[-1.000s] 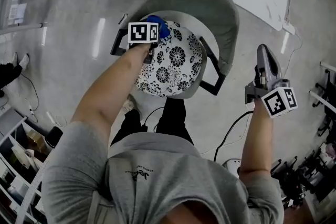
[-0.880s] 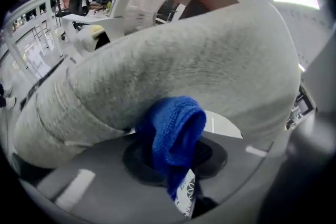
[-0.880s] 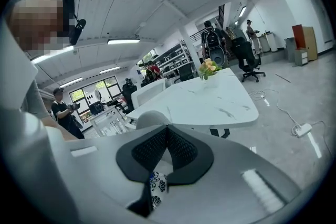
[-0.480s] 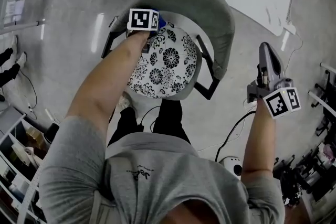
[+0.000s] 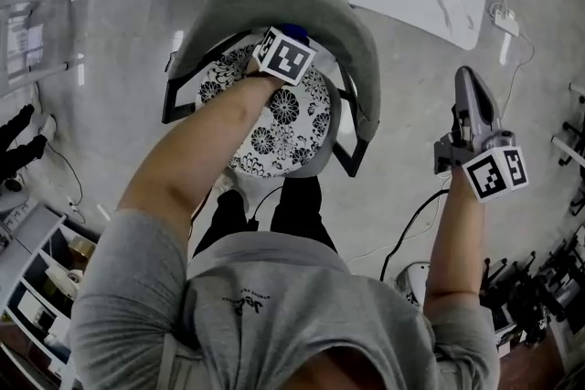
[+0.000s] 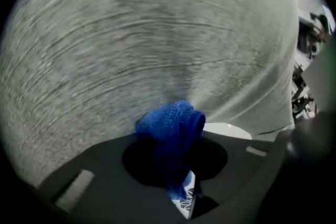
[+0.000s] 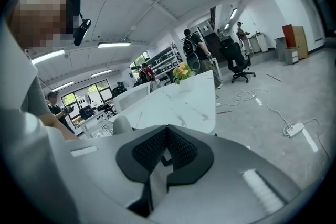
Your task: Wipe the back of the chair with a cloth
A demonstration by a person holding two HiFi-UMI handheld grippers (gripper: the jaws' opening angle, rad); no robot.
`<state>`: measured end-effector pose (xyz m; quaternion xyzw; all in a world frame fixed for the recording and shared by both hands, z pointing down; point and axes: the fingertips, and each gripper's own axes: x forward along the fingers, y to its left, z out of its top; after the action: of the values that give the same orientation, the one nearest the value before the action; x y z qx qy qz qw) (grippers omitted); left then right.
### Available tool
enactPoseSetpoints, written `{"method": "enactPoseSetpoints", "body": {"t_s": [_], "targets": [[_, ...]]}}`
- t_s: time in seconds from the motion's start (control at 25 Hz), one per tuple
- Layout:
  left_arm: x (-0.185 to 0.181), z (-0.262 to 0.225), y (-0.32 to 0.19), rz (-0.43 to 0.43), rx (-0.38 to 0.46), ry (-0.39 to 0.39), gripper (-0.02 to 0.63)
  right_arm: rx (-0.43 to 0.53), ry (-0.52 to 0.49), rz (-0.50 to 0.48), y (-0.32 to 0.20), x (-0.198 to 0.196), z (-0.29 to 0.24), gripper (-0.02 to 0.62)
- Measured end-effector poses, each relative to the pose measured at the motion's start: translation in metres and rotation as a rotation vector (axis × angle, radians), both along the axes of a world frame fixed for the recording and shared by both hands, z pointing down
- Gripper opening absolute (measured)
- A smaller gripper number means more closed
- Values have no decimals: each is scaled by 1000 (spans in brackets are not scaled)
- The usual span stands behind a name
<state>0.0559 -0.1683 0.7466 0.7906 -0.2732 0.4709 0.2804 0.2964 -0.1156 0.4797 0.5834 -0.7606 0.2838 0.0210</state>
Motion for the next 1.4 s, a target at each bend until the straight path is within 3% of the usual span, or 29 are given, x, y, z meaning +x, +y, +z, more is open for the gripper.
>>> {"method": "enactPoseSetpoints", "body": {"t_s": [0.32, 0.6, 0.76, 0.88, 1.04, 1.24, 1.4], "targets": [[60, -3, 47, 289, 24, 15, 123, 16, 21, 10, -2, 14, 2, 3], [104, -11, 112, 599, 48, 78, 123, 21, 28, 18, 5, 12, -2, 3], [115, -17, 140, 684, 22, 145, 123, 28, 33, 14, 11, 2, -7, 3], [107, -24, 139, 585, -29, 221, 124, 31, 43, 10, 18, -10, -13, 3], [51, -23, 114, 234, -113, 304, 124, 37, 55, 7, 29, -27, -21, 3], [-84, 11, 94, -215, -185, 238, 124, 40, 47, 5, 38, -58, -29, 3], [-168, 30, 75, -445, -179, 195, 124, 44, 42, -19, 36, -90, -35, 3]]}}
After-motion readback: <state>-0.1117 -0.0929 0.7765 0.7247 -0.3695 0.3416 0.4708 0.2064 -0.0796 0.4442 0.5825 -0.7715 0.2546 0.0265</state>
